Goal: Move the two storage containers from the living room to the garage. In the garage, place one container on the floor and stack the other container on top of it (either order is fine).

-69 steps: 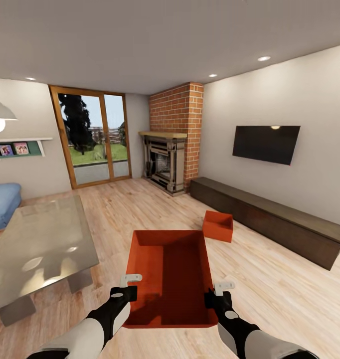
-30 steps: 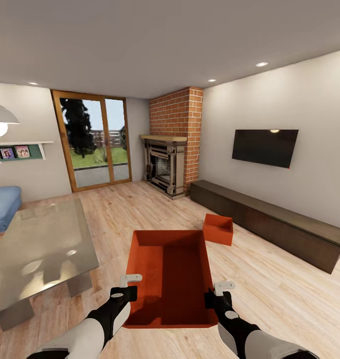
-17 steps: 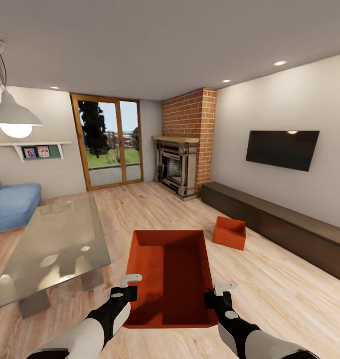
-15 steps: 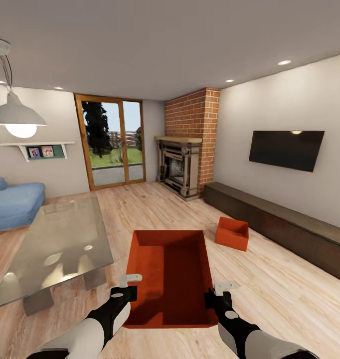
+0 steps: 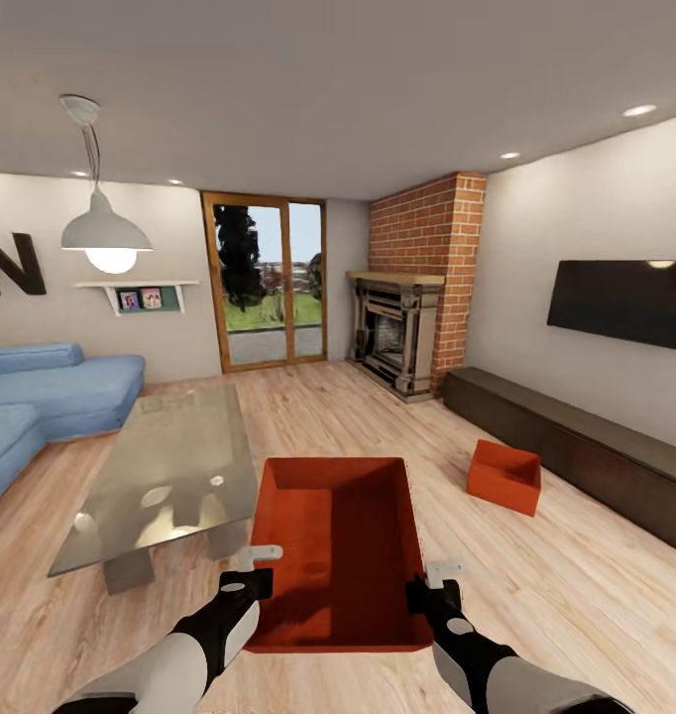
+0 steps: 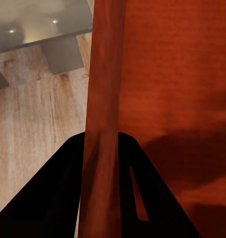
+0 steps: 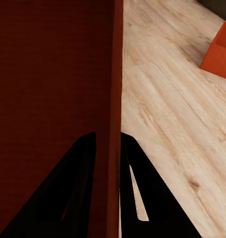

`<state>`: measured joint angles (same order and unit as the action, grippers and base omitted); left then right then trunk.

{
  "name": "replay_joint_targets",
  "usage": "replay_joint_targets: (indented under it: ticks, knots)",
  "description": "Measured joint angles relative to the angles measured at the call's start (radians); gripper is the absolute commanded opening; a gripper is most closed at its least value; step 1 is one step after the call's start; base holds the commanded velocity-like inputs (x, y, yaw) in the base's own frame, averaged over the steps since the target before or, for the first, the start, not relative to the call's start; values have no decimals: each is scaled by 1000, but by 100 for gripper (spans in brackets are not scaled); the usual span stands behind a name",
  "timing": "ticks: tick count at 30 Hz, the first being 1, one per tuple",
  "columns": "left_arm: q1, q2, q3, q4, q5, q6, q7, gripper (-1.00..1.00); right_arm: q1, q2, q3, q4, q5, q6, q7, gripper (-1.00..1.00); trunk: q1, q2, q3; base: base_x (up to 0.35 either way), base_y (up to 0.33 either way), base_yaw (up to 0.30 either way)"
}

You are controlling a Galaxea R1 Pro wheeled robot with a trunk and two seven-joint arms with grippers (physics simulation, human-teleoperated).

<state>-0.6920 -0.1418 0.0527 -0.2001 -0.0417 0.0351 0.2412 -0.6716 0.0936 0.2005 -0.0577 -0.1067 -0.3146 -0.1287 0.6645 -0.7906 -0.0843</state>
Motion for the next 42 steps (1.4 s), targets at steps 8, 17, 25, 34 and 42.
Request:
replay_joint_targets:
  ticks: [8, 17, 25, 34, 42]
  knots:
    - [0, 0, 0, 0, 0, 0, 0, -100, 0, 0, 0, 0, 0, 0, 0, -100, 0, 0, 0, 0, 0, 274]
    - [0, 0, 1, 0, -1, 0, 0, -100, 0, 0, 0, 0, 0, -1, 0, -100, 0, 0, 0, 0, 0, 274]
    - [0, 0, 0, 0, 0, 0, 0, -100, 0, 0, 0, 0, 0, 0, 0, -100, 0, 0, 0, 0, 0, 274]
    - [0, 0, 0, 0, 0, 0, 0, -100, 0, 0, 0, 0, 0, 0, 0, -100, 0, 0, 0, 0, 0, 273]
    - [0, 0, 1, 0, -1, 0, 0, -100, 0, 0, 0, 0, 0, -1, 0, -100, 0, 0, 0, 0, 0, 274]
